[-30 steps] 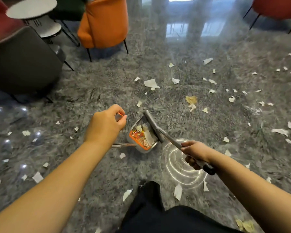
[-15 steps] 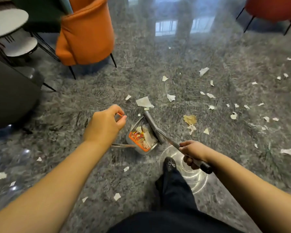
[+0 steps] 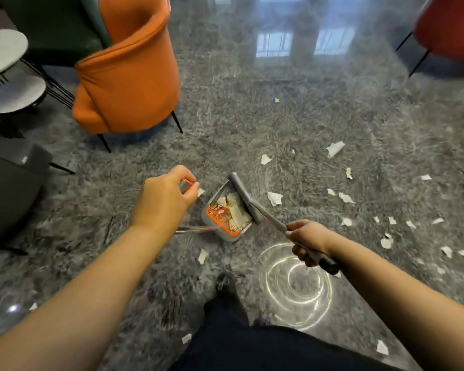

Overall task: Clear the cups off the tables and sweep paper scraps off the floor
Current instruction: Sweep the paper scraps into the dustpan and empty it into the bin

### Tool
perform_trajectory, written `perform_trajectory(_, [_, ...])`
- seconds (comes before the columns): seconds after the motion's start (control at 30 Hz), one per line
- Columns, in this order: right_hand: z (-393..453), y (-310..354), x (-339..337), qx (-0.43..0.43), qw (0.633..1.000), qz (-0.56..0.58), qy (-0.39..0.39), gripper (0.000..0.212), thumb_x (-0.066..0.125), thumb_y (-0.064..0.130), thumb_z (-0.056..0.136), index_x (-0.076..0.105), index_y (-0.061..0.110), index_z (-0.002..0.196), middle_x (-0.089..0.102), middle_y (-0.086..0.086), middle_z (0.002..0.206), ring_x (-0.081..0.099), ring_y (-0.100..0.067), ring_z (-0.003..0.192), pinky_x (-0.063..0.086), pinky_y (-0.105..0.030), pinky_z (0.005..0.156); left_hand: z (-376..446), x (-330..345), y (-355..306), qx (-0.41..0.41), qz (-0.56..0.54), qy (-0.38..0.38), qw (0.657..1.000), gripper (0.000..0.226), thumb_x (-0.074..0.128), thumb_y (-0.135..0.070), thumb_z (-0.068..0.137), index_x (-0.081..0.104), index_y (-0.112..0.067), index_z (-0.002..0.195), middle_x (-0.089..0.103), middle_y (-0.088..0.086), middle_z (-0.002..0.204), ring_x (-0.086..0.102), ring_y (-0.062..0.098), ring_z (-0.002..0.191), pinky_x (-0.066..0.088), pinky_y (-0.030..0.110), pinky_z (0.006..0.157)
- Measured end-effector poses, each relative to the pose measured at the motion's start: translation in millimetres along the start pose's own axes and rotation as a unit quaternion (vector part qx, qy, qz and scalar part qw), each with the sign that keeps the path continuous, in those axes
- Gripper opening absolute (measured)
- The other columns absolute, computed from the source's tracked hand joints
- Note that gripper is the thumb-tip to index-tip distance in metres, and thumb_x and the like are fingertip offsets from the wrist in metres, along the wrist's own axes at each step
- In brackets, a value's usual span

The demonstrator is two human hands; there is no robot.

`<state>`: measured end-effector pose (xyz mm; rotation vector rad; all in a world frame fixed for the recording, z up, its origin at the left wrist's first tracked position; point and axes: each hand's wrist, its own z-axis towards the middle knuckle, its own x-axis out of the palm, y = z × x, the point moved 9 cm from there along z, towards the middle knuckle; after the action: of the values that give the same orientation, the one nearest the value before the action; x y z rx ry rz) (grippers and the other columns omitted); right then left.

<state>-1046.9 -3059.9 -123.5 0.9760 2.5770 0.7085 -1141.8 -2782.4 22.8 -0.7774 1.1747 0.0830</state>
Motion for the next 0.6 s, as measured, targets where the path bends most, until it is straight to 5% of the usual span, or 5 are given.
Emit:
perform_trajectory(0.13, [50.4, 72.6, -19.5, 0.008, 1.0, 0.003, -0.002, 0.017, 0.036, 0.011, 0.102, 0.047, 0.021, 0.11, 0.035, -0.004, 0.056, 0.033, -0.01, 0.034, 0.028, -0.013, 0.039, 87.5, 17.3, 7.3, -0.001, -0.006, 0.005, 1.0, 0.011, 0.068, -0.035, 0.088, 0.059, -0.033, 0.082, 0.044, -0.015, 0.052, 0.045, 0.004, 0.046, 0.026, 0.021, 0.044])
perform_trajectory(0.3, [106.5, 160.5, -32.9, 0.009, 1.0, 0.001, -0.008, 0.022, 0.038, 0.012, 0.103, 0.045, 0.02, 0.122, 0.035, -0.004, 0.055, 0.033, -0.01, 0.032, 0.028, -0.013, 0.037, 200.1, 34.3, 19.6, 0.013, -0.004, 0.022, 1.0, 0.01, 0.068, -0.033, 0.089, 0.061, -0.028, 0.085, 0.044, -0.012, 0.053, 0.045, 0.012, 0.045, 0.027, 0.024, 0.045])
perform_trajectory(0.6, [205.7, 307.3, -67.7, -0.001, 1.0, 0.001, -0.024, 0.025, 0.039, 0.013, 0.102, 0.047, 0.016, 0.126, 0.037, -0.006, 0.057, 0.033, -0.011, 0.036, 0.028, -0.013, 0.038, 379.2, 51.1, 23.4, 0.03, -0.011, 0.019, 0.999, 0.008, 0.069, -0.029, 0.089, 0.065, -0.022, 0.088, 0.06, 0.0, 0.065, 0.054, 0.019, 0.052, 0.046, 0.036, 0.046])
